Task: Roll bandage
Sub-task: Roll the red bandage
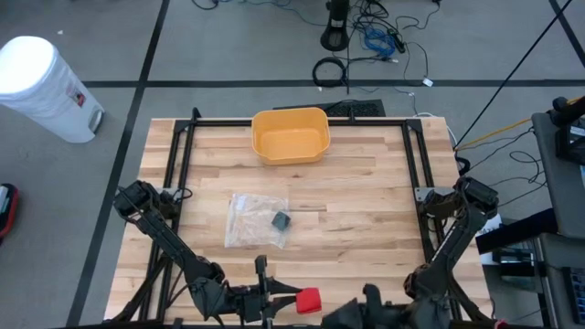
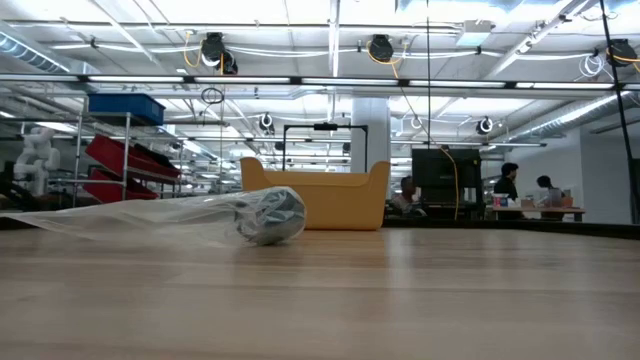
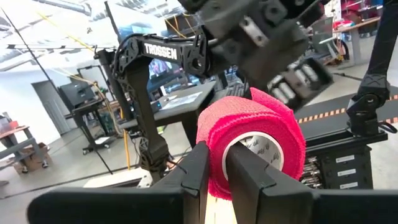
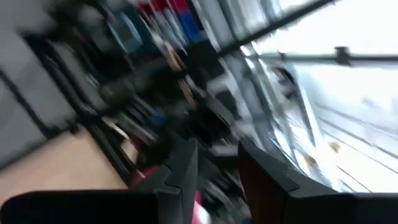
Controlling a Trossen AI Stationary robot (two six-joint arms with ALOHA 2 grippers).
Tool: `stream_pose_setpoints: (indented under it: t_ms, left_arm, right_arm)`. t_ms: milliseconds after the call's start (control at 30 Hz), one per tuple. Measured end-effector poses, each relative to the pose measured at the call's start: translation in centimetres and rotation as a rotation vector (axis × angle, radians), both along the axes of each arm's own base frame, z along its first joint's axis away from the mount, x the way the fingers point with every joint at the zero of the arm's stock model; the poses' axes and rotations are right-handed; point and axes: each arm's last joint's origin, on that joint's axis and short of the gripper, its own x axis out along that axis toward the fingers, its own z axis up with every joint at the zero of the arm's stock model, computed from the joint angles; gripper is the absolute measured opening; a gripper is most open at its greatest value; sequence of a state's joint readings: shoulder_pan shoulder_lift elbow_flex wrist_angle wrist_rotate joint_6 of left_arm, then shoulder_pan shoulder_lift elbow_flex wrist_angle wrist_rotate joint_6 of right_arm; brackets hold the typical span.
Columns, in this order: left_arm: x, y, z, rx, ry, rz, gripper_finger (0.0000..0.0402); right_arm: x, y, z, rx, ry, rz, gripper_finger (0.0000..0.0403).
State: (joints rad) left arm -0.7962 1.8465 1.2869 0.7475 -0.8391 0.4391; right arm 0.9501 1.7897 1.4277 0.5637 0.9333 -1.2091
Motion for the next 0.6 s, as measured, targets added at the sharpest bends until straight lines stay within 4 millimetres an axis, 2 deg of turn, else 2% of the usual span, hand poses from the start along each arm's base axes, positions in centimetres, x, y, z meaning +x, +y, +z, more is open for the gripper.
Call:
stream_pose_setpoints:
  t_ms: [100, 233, 433, 600]
  left_arm:
    - [0.1, 0.1, 0.0, -0.008, -0.001, 0.002, 0.0053]
    - [0.2, 0.3, 0.0, -0.014, -0.001, 0.008, 0.0053]
    - [0.5, 0.6, 0.0, -0.015, 0.002, 0.028, 0.0053]
    - [0.5, 0.6, -0.1, -0.012, 0.006, 0.038, 0.0053]
  right_arm:
    - [0.5, 0.1, -0.4, 0.028, 0.018, 0.134, 0.0103]
    - [2.2, -1.0, -0.8, 0.087, 0.049, 0.205, 0.0103]
    - [4.7, -3.3, -1.7, 0.092, 0.118, 0.153, 0.0103]
    - [5.3, -4.0, -1.9, 0.081, 0.139, 0.129, 0.0103]
